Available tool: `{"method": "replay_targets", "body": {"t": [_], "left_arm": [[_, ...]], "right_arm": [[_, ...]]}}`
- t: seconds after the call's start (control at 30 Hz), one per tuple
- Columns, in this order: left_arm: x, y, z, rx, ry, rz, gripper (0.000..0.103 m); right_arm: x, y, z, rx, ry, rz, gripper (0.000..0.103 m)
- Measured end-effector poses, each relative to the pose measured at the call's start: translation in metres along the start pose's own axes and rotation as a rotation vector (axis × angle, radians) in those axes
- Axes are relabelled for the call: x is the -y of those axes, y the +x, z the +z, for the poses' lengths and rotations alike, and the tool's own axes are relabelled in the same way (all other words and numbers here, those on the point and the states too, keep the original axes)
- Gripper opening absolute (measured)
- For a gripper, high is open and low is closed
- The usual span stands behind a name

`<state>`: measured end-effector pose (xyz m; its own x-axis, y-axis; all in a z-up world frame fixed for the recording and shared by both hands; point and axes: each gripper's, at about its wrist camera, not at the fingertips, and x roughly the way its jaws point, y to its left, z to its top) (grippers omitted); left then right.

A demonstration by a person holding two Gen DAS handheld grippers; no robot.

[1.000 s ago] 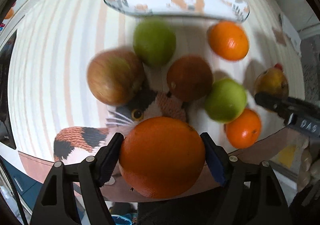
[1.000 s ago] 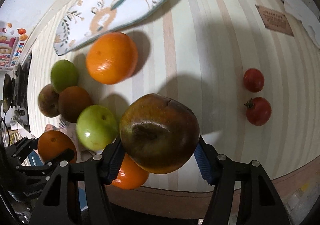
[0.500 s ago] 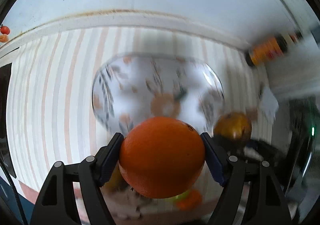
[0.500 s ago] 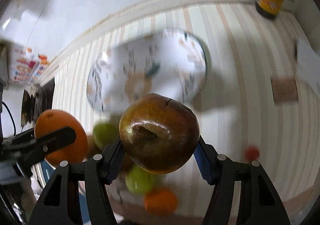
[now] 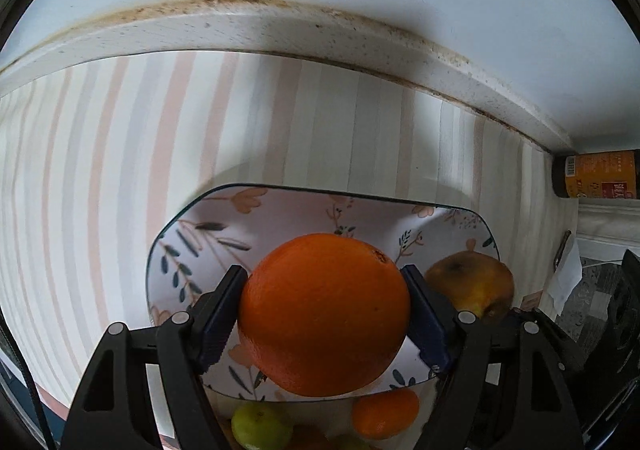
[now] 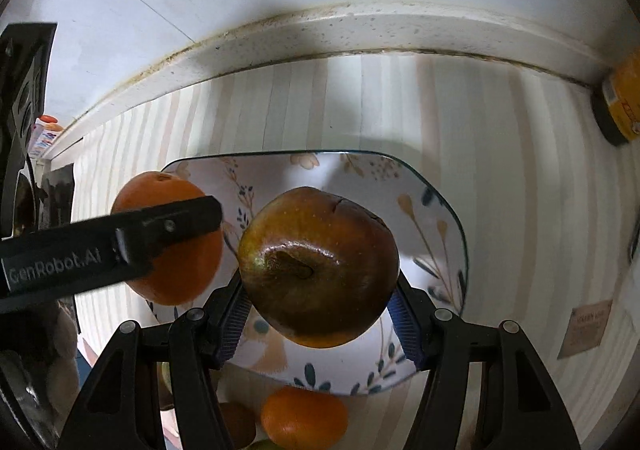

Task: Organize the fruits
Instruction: 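Carry the orange and apple onto the floral plate and open both tools, then lift both open tools away from the plate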

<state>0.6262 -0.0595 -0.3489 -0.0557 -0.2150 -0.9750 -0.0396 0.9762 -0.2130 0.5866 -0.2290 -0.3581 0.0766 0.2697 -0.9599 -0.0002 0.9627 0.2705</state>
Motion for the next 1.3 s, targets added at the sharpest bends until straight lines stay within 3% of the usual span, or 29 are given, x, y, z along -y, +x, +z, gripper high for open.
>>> {"method": "replay_targets", "body": {"t": [0.2,0.27,0.3,0.43,0.6,0.87,1.3], "left_arm": [[0.007,0.012,0.006,-0.025,0.021,0.044,0.077],[0.009,0.012,0.006,-0.017,0.031,0.069,0.080],[0.009,0.010,0.006,-0.008,0.031,0.063,0.090],[0.013,-0.010,0.007,0.049,0.040,0.044,0.093],[0.011,-0.030,-0.001,0.077,0.039,0.083,0.093],[-0.002,-0.062,-0.043,0.144,0.068,0.173,0.093],[-0.019,-0.100,-0.132,0.296,0.080,0.218,0.093]], "right_arm": [[-0.005,0.024,0.014,-0.066,0.016,0.018,0.068],[-0.007,0.022,0.016,-0.061,0.028,-0.001,0.088],[-0.011,0.021,0.016,-0.051,0.022,-0.013,0.098],[-0.015,0.015,0.015,-0.053,0.026,-0.044,0.098],[-0.014,0.004,0.006,-0.063,0.055,-0.082,0.098],[-0.017,-0.036,-0.021,-0.009,0.064,-0.135,0.098],[-0.030,-0.092,-0.089,0.118,0.049,-0.194,0.098]]}}
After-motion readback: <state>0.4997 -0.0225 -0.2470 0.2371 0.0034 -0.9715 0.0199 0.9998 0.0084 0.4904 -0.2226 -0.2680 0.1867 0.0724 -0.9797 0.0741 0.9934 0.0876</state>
